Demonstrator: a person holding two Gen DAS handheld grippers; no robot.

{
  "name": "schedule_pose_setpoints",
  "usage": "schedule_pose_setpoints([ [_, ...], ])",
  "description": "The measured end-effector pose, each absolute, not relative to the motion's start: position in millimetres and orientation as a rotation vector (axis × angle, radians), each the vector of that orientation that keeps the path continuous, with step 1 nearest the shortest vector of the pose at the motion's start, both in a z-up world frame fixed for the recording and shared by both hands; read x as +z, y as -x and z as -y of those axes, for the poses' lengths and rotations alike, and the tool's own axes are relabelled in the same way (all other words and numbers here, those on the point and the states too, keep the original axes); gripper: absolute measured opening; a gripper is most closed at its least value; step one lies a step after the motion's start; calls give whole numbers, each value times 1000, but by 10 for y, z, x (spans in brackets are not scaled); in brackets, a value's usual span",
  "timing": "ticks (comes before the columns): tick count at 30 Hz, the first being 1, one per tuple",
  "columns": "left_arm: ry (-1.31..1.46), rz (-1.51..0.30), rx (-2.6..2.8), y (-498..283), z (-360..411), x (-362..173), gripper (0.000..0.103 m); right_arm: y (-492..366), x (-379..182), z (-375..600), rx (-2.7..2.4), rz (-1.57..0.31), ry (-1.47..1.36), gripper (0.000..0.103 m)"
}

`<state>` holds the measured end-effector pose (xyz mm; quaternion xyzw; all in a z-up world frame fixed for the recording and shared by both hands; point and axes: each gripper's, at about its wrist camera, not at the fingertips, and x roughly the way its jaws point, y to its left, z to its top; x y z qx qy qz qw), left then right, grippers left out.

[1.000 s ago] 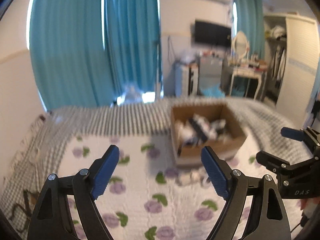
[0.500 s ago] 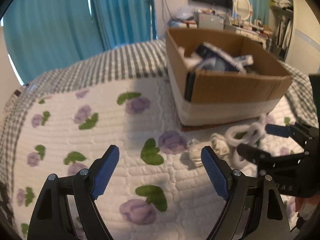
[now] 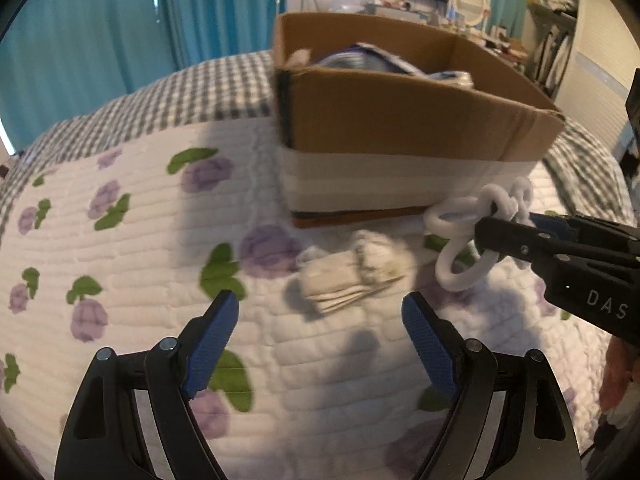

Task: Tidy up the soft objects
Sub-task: 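Grasp the white towel figure with the right tool while the left grasps the rolled sock, then carry both items over the box and release them inside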

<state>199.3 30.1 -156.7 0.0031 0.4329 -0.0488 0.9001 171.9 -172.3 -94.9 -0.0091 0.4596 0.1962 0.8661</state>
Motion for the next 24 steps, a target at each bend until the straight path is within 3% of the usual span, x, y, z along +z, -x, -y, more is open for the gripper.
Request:
schedule_pose_setpoints([
  [10, -52, -943, -103, -2337, -54, -1749, 82, -1735, -903, 1838, 382, -941, 0, 33],
  [12, -43, -942, -122, -2334, -59, -1762, 71, -1724, -910, 1822, 381, -938, 10, 33],
  [13, -43, -941, -137, -2332, -59, -1758, 60, -1712, -903, 1806, 378, -931, 26, 33],
  [14, -48, -940, -150, -2323, -51, -1747, 59, -1702, -903, 1788, 374, -925, 39, 33],
  [24, -55, -919, -165, -2023, -38, -1502, 57, -1469, -790, 1811, 365, -884, 49, 33],
])
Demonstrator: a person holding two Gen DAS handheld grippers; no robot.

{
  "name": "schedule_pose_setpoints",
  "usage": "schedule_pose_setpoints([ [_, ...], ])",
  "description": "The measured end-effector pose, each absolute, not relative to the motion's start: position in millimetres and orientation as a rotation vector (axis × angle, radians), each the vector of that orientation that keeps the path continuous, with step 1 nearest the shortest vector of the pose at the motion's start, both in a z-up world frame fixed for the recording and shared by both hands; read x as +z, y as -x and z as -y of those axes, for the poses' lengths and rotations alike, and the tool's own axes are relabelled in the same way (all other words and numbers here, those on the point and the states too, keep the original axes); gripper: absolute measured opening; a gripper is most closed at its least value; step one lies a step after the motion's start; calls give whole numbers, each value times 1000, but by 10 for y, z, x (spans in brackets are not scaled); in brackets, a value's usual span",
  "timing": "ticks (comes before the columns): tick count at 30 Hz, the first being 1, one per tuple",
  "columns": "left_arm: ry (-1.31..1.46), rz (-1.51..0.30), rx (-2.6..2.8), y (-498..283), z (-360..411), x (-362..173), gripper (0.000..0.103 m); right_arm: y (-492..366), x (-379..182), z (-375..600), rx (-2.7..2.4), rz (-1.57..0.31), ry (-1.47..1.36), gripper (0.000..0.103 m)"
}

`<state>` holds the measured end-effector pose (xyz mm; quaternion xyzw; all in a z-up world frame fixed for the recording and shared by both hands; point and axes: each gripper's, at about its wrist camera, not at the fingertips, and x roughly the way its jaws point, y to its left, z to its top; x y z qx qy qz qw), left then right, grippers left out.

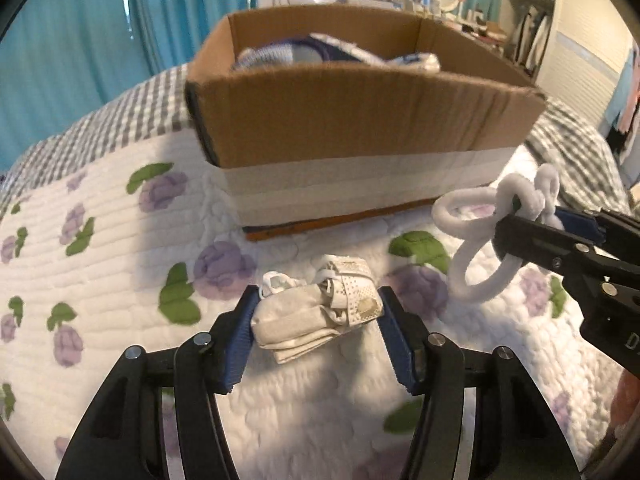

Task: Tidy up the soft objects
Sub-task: 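Carry both items over the box and release them inside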

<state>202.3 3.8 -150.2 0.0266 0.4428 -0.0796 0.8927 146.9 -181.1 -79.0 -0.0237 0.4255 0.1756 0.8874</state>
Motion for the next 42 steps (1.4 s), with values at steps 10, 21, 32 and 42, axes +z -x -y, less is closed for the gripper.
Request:
schedule_pose_setpoints([
  [10, -132, -833, -142, -1647, -26, -847, 57, -977, -161, 1761, 374, -788, 101, 33],
  [21, -151, -655, -127, -1387, -46, 103, 57, -734, 883, 1733, 396, -605, 140, 33],
  [32, -127, -526, -127, -1976, -48, 553, 57, -1318, 1395, 1690, 397, -517, 197, 33],
  [42, -78, -557, -88, -3117, -10, 188, 57, -2501, 1082, 1719, 367, -566, 147, 33],
])
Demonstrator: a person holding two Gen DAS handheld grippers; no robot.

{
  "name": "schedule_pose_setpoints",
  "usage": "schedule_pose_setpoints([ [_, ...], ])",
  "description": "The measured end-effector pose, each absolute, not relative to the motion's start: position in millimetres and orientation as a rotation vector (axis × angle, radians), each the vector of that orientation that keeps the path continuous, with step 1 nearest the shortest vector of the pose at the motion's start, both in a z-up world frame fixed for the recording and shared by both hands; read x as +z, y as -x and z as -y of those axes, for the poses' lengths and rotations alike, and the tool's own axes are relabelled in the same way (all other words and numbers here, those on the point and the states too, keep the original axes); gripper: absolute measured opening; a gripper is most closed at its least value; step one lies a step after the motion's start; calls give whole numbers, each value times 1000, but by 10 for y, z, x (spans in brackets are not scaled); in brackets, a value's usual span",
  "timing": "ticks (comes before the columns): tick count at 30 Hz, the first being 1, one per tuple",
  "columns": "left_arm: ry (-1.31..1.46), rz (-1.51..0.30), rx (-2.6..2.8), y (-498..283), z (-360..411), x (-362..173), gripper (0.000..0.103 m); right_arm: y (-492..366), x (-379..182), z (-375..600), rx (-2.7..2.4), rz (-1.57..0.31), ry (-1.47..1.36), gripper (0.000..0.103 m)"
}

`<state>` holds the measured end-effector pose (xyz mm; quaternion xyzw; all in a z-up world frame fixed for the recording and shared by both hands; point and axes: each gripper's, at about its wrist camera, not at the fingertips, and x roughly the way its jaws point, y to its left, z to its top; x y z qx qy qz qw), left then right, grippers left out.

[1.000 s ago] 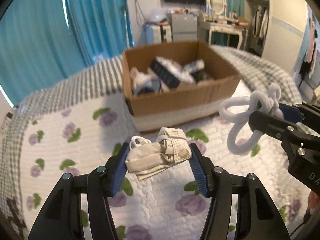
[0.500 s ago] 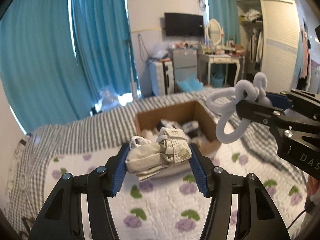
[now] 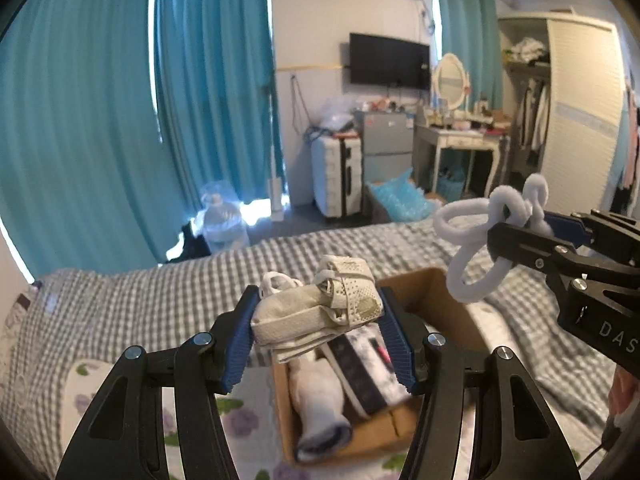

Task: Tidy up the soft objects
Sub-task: 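Carry both items over the box and release them inside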

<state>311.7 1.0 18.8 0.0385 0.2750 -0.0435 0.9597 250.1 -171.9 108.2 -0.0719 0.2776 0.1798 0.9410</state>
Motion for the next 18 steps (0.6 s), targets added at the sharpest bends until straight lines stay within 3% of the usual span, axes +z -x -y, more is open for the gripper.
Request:
schedule_pose_setpoints([
  [13, -172, -691, -125, -3682, 208, -594, 60, -3308, -43, 1802, 355, -738, 78, 34],
  [14, -175, -701, -129, -3679, 238, -609, 61, -3339, -84, 1806, 352, -749, 69, 36],
  [16, -190, -713, -121, -3674, 275, -607, 64, -3371, -126, 1843, 337, -761, 53, 54],
  [17, -200, -708, -98, -3651, 287, -601, 70, -3361, -128, 1864, 324, -764, 48, 70],
  [18, -204, -703, -85, -3647, 286, -594, 71, -3343, -103, 1868, 311, -760, 45, 70],
])
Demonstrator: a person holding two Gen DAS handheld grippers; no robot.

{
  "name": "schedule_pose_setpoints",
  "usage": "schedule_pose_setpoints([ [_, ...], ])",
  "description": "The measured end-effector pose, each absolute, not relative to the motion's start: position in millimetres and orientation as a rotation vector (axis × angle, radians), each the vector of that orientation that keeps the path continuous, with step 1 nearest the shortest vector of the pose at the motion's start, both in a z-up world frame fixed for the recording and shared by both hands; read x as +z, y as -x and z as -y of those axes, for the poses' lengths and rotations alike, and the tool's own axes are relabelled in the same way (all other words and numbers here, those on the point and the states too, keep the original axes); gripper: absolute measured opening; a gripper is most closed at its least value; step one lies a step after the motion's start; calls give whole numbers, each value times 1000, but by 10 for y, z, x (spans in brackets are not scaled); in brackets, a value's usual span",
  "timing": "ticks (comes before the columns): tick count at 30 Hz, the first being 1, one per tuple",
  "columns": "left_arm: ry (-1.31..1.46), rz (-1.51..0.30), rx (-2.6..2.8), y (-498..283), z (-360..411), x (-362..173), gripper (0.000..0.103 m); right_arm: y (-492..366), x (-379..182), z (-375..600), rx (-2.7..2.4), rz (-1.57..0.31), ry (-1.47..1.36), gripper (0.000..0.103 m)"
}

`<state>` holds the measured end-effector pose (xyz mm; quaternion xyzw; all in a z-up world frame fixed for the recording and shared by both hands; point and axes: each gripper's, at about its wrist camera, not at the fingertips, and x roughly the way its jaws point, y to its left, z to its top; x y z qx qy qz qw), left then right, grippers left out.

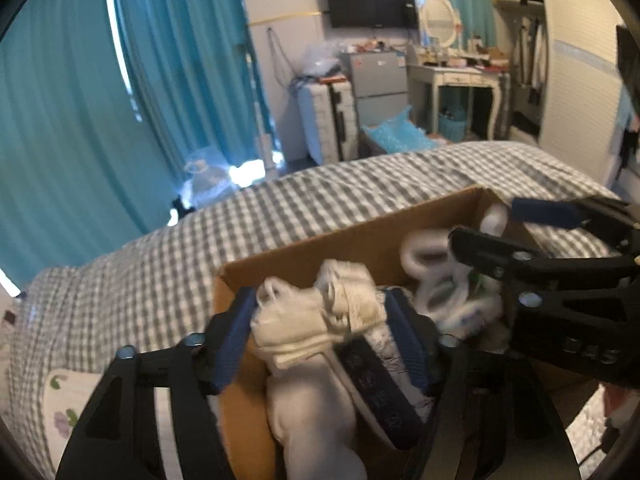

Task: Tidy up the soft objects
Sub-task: 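Carry both items over the box and release them inside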

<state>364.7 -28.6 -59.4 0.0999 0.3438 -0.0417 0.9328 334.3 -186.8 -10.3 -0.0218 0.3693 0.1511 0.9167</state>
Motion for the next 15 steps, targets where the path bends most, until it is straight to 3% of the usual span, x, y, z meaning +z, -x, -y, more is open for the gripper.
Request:
schedule_pose_setpoints([
  [7, -176, -664, -63, -3366, 226, -179, 71, -3070, 460, 2069, 242, -692, 23, 70],
  [15, -173, -426, -21, -2321, 206, 1155, 71, -2052, 1839, 2259, 229, -496, 46, 70],
])
